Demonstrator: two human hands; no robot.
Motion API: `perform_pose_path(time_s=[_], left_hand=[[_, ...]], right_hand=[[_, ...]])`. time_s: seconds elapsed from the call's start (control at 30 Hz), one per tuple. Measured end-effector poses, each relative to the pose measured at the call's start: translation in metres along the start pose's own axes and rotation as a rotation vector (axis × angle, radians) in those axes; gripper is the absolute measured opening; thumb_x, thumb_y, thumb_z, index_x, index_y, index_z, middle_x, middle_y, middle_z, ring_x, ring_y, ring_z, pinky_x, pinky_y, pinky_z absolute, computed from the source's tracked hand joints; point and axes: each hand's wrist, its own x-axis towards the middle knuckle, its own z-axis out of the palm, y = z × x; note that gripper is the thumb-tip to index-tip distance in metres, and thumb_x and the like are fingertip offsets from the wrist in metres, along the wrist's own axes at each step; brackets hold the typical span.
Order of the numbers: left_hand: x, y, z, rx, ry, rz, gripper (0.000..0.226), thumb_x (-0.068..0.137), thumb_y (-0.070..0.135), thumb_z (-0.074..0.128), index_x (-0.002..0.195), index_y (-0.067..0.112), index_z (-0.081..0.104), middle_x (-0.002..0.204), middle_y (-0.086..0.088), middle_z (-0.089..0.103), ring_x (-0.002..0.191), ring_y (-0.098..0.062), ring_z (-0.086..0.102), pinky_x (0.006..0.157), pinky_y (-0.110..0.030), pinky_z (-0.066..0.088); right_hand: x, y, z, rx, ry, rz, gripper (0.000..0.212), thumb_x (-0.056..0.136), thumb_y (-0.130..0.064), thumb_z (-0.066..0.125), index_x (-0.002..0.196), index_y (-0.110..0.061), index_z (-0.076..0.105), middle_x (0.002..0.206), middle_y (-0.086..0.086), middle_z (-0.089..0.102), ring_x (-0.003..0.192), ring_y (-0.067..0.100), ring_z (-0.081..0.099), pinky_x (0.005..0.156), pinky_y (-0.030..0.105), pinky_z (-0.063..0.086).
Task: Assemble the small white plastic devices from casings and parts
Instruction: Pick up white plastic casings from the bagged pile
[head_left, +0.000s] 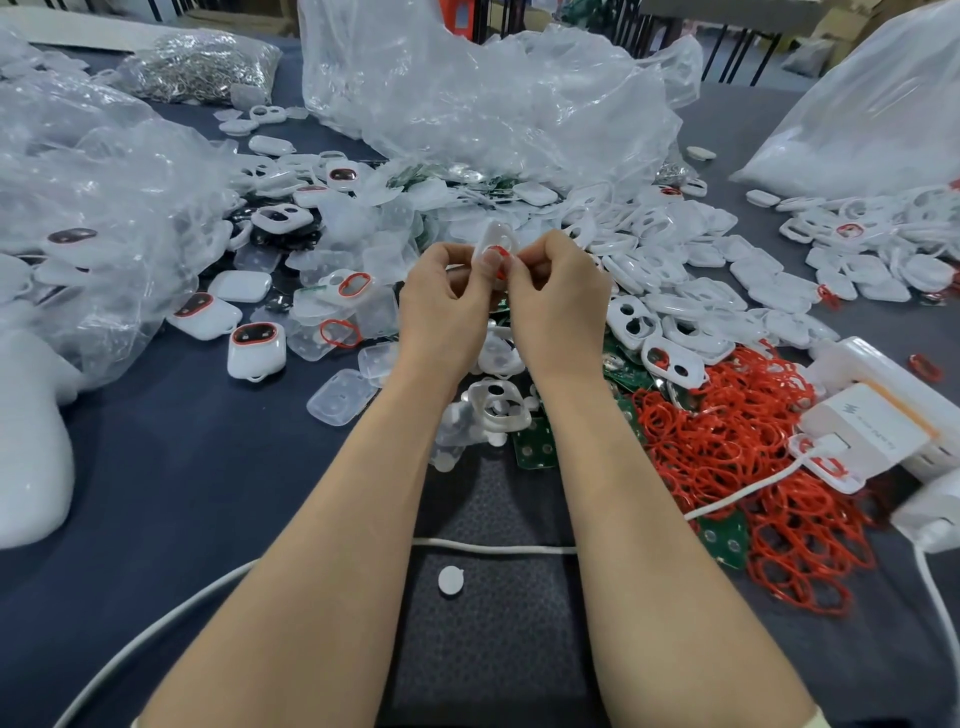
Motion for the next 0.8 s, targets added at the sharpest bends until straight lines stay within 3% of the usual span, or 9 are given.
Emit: perform_pose_path(time_s=[0.3, 0.4, 0.5, 0.6, 0.67, 0.73, 0.8], left_hand=[[0.003, -0.004, -0.003, 0.073, 0.059, 0.041, 0.011, 0.096, 0.019, 0.056, 0.085, 0.018, 0.054, 0.087, -0.015, 0.071, 0.083, -0.026, 0.069, 0.085, -0.048, 0.056], [0.003, -0.004, -0.004, -0.041, 0.052, 0.003, 0.010, 0.096, 0.016, 0.056, 0.087, 0.012, 0.057, 0.076, -0.006, 0.070, 0.076, -0.018, 0.069, 0.080, -0.036, 0.058], [0.004, 0.000, -0.006, -0.270, 0.039, -0.072, 0.008, 0.097, 0.011, 0.054, 0.090, 0.007, 0.058, 0.072, -0.003, 0.070, 0.072, -0.014, 0.069, 0.073, -0.024, 0.056], [0.004, 0.005, -0.008, -0.472, -0.065, -0.145, 0.012, 0.097, 0.007, 0.051, 0.088, 0.006, 0.058, 0.075, -0.003, 0.072, 0.074, -0.016, 0.069, 0.077, -0.027, 0.058], [0.002, 0.009, -0.010, -0.563, -0.129, -0.185, 0.013, 0.097, 0.006, 0.050, 0.087, 0.006, 0.058, 0.076, -0.004, 0.072, 0.075, -0.017, 0.068, 0.082, -0.028, 0.057], [0.001, 0.011, -0.011, -0.627, -0.168, -0.216, 0.015, 0.097, 0.004, 0.049, 0.086, 0.006, 0.059, 0.075, -0.004, 0.072, 0.074, -0.015, 0.068, 0.080, -0.025, 0.057], [0.000, 0.013, -0.011, -0.646, -0.169, -0.251, 0.017, 0.097, 0.004, 0.049, 0.085, 0.006, 0.060, 0.074, -0.003, 0.072, 0.071, -0.012, 0.069, 0.074, -0.021, 0.058]], right_hand=[[-0.004, -0.002, 0.011, -0.118, -0.001, -0.035, 0.014, 0.093, -0.015, 0.057, 0.087, -0.004, 0.062, 0.082, 0.010, 0.067, 0.077, 0.024, 0.060, 0.068, 0.032, 0.043], [-0.006, -0.004, 0.009, -0.104, 0.019, -0.073, 0.015, 0.092, -0.016, 0.059, 0.085, -0.004, 0.064, 0.080, 0.008, 0.068, 0.075, 0.023, 0.061, 0.066, 0.031, 0.044], [-0.004, -0.003, 0.005, 0.189, 0.013, 0.048, 0.012, 0.089, -0.018, 0.065, 0.088, -0.006, 0.066, 0.081, 0.004, 0.068, 0.075, 0.018, 0.065, 0.069, 0.027, 0.051], [0.004, 0.004, -0.005, 0.660, -0.202, 0.403, 0.029, 0.089, -0.023, 0.067, 0.109, -0.003, 0.061, 0.089, 0.005, 0.066, 0.068, 0.009, 0.063, 0.062, 0.021, 0.051], [0.008, 0.008, -0.008, 0.858, -0.340, 0.482, 0.023, 0.092, -0.020, 0.062, 0.106, -0.002, 0.064, 0.083, 0.002, 0.065, 0.059, 0.004, 0.057, 0.056, 0.016, 0.046], [0.009, 0.010, -0.007, 0.898, -0.348, 0.454, 0.012, 0.094, -0.017, 0.059, 0.095, -0.007, 0.066, 0.078, 0.000, 0.064, 0.057, 0.003, 0.052, 0.054, 0.015, 0.044], [0.008, 0.011, -0.004, 0.773, -0.287, 0.385, 0.014, 0.095, -0.019, 0.059, 0.094, -0.007, 0.065, 0.078, 0.002, 0.062, 0.057, 0.003, 0.049, 0.055, 0.017, 0.043]])
